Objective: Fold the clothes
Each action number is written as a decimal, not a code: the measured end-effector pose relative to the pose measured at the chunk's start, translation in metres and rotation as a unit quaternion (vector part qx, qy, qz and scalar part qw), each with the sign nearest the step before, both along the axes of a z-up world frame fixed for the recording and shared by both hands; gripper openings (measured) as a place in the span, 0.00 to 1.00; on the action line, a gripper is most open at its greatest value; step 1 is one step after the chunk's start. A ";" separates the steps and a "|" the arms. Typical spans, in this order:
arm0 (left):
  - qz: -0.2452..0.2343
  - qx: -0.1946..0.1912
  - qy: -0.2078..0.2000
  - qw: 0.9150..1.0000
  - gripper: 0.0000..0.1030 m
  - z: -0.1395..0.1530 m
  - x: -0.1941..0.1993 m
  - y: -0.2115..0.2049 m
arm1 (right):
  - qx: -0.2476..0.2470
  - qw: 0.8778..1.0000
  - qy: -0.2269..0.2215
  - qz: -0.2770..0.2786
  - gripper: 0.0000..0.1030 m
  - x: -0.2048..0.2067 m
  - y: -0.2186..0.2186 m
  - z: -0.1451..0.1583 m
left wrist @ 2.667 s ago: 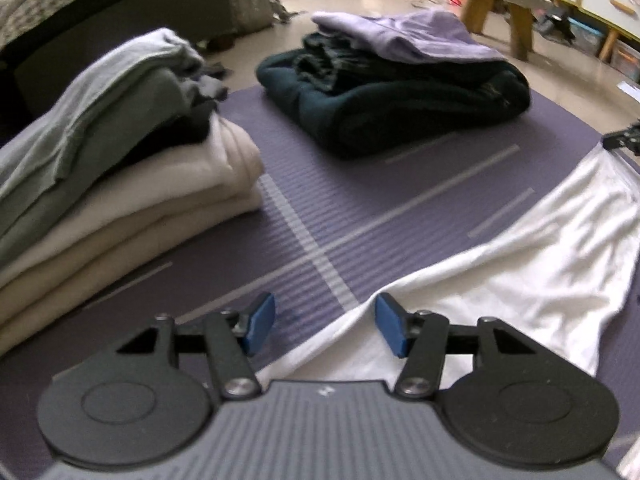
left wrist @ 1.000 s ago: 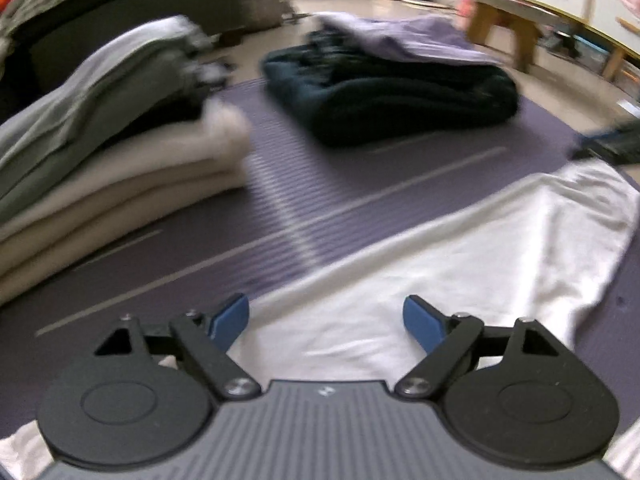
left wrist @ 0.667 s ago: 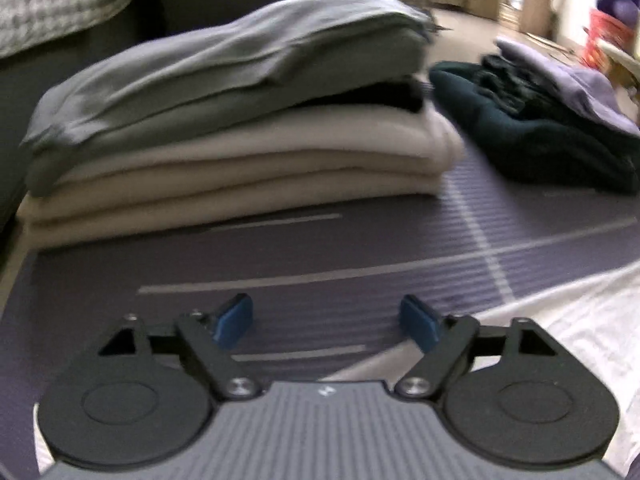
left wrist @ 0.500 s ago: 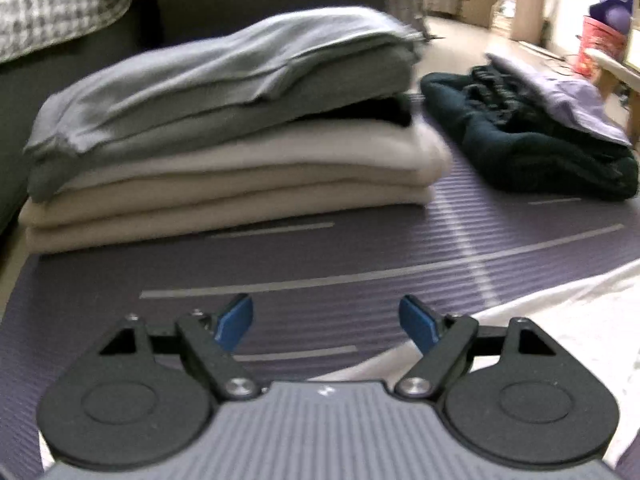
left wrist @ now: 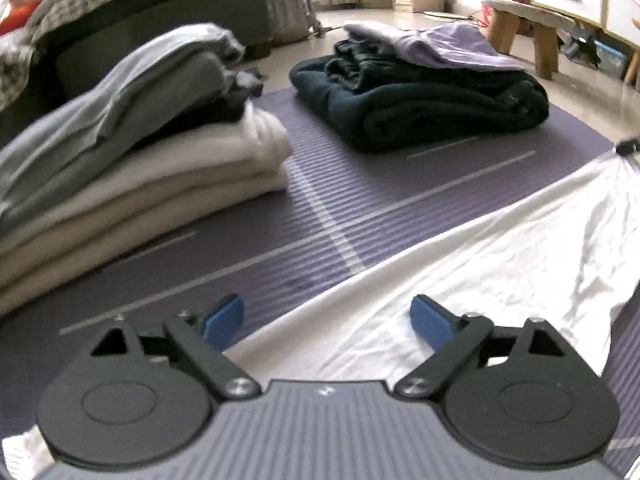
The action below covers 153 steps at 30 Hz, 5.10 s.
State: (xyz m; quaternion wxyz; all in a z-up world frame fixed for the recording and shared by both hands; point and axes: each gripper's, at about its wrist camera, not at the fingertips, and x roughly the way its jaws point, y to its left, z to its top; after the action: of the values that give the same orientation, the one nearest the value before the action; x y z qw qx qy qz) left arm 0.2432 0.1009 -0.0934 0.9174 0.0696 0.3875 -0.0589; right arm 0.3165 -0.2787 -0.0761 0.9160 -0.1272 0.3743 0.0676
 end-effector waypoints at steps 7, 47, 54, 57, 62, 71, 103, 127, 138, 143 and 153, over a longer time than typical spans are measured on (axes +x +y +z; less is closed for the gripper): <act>-0.002 -0.005 0.011 1.000 0.85 0.006 -0.006 0.012 | 0.004 0.999 0.008 0.036 0.32 -0.019 0.010 0.015; 0.006 -0.029 0.057 0.998 0.86 0.009 -0.031 0.051 | 0.024 0.993 0.059 0.099 0.32 -0.058 0.048 0.022; 0.066 -0.020 0.051 0.996 0.85 0.008 -0.039 0.104 | 0.058 0.973 0.093 0.204 0.32 -0.078 0.131 0.016; 0.087 -0.026 0.053 0.994 0.85 0.006 -0.041 0.123 | 0.060 0.964 0.095 0.240 0.32 -0.088 0.159 0.014; 0.142 -0.015 0.031 0.989 0.90 0.002 -0.042 0.162 | 0.062 0.956 0.099 0.270 0.32 -0.097 0.200 0.010; 0.198 0.012 0.007 0.980 0.87 0.013 -0.043 0.183 | 0.036 0.951 0.106 0.288 0.32 -0.127 0.194 0.004; 0.092 0.000 0.105 0.990 0.88 0.027 -0.102 0.104 | -0.020 0.955 0.115 0.271 0.50 -0.172 0.150 0.018; -0.131 0.009 0.197 0.972 0.84 0.018 -0.234 0.031 | -0.058 0.861 0.180 0.472 0.39 -0.319 0.135 0.012; -0.170 0.000 0.208 0.963 0.87 0.018 -0.245 0.011 | -0.062 0.907 0.196 0.367 0.37 -0.276 0.075 0.039; -0.184 -0.015 0.185 0.965 0.87 0.022 -0.238 -0.027 | -0.063 0.959 0.184 0.205 0.37 -0.234 0.002 0.043; -0.258 -0.013 0.190 0.947 0.92 0.011 -0.248 -0.083 | -0.045 0.975 0.203 0.078 0.10 -0.213 -0.066 0.020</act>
State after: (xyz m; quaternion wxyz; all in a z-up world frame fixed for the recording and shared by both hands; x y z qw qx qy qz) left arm -0.0047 0.0178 -0.0825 0.7807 0.1428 0.5227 -0.3112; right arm 0.1036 -0.3451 -0.0566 0.8065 -0.1803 0.5438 0.1460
